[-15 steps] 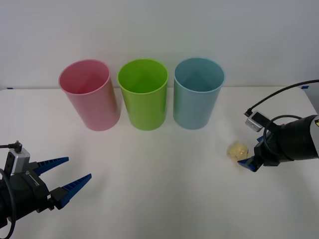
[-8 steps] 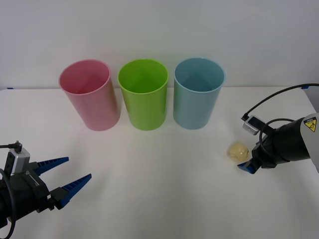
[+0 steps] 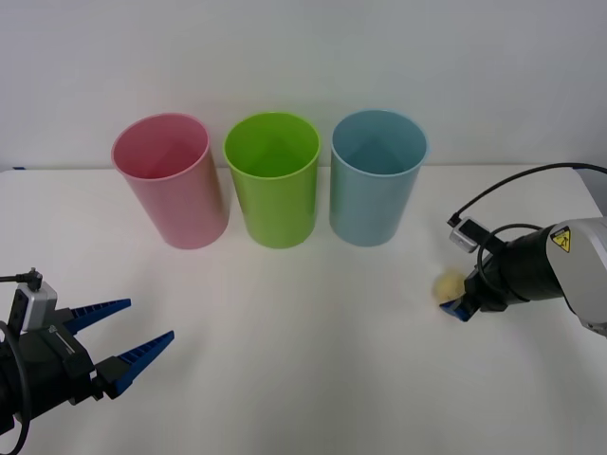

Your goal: Put cans in the blue bin and PET bottles in the pink bin and trash in the green bin.

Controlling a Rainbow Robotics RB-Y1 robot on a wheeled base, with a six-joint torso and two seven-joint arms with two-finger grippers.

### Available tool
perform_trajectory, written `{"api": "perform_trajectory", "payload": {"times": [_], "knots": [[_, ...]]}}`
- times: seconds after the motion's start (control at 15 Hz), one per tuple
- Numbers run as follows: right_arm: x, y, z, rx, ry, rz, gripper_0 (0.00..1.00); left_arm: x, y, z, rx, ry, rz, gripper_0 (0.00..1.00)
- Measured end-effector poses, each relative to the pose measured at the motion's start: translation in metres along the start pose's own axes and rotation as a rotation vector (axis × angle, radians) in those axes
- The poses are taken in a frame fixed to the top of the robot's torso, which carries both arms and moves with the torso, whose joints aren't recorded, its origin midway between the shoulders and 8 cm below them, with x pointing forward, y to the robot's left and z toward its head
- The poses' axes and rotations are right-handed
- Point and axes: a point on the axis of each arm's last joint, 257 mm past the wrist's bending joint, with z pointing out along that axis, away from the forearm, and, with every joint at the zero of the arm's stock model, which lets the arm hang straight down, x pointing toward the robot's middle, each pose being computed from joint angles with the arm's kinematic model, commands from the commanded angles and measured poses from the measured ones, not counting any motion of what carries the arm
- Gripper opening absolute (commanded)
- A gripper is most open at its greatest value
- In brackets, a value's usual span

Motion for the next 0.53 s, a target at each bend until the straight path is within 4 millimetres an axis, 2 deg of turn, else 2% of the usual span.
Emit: {"api": "perform_trajectory", "payload": {"times": [0.27,0.53], "knots": [[-0.006,0.000,0.018,-0.004,-0.007,-0.003,1.00,0.000,0.000,0.000,0.000,0.000,0.000,1.00],[-0.009,0.002,0.022,-0.009,-0.010,-0.011,1.00,0.000,0.000,0.000,0.000,0.000,0.000,1.00]]}}
